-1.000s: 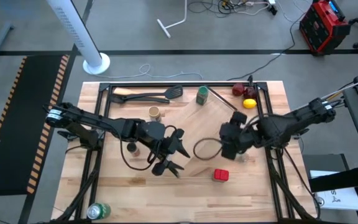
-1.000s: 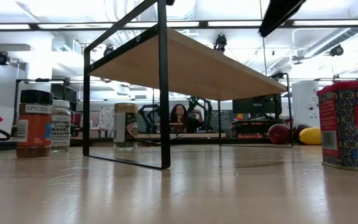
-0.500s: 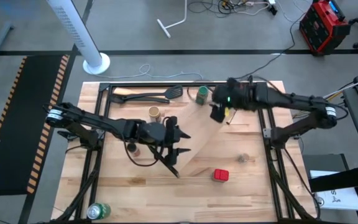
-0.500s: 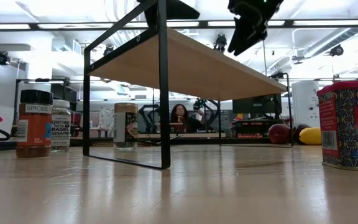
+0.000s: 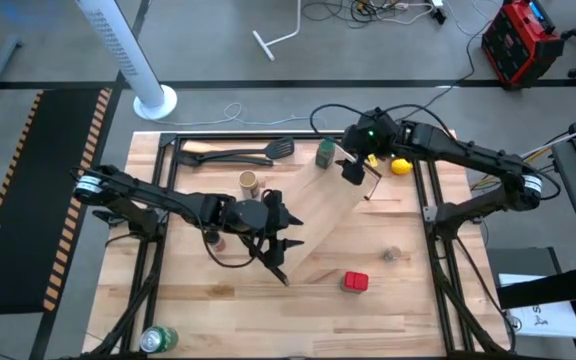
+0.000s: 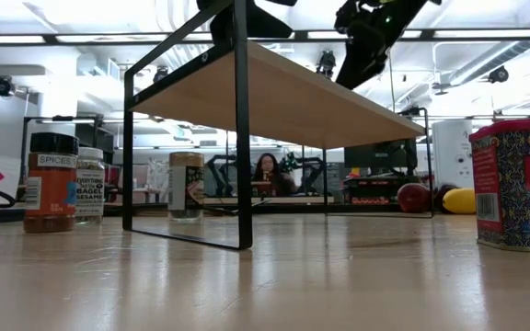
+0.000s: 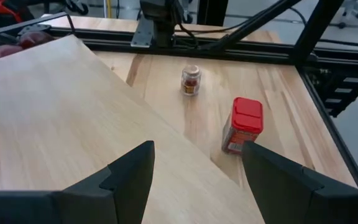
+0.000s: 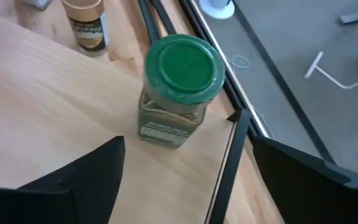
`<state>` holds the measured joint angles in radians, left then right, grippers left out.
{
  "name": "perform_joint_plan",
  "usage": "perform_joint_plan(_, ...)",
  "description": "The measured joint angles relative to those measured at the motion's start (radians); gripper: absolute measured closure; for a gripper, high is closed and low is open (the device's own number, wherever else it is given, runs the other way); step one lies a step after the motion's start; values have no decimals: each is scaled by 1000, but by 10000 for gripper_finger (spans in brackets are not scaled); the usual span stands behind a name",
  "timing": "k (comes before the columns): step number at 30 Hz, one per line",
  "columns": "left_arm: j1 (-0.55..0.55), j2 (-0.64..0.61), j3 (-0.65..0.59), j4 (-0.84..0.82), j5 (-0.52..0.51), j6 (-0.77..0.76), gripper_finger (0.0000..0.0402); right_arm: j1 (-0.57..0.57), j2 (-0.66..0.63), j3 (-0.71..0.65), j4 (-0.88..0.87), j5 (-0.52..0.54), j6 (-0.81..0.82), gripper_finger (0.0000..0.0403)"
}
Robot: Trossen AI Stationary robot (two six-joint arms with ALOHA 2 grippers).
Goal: Shelf spices
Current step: Remove the green seasoning bottle from the shelf
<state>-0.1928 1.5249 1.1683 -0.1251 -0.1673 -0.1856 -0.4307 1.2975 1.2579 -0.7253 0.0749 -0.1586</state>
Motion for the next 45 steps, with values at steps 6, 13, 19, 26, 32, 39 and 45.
perform_joint_plan(6,0,0,0,21,1,-3,170,-31,46,-4,81,-28,-49,61)
perform_joint_plan(13,4,0,0,23,1,2,170,-55,93,-4,141,-108,-44,61)
perform_joint_plan(19,5,0,0,23,1,15,171,-54,123,-4,183,-138,-39,61)
perform_joint_plan(26,5,0,0,23,1,12,171,-54,146,-4,273,-137,-16,62)
perform_joint_plan(32,5,0,0,17,1,12,171,-54,166,-3,282,-127,2,96)
perform_joint_plan(39,5,0,0,3,1,12,171,-54,194,-3,267,-127,4,201)
perform_joint_plan(45,5,0,-4,-2,-4,12,171,-54,191,-2,262,-128,4,226)
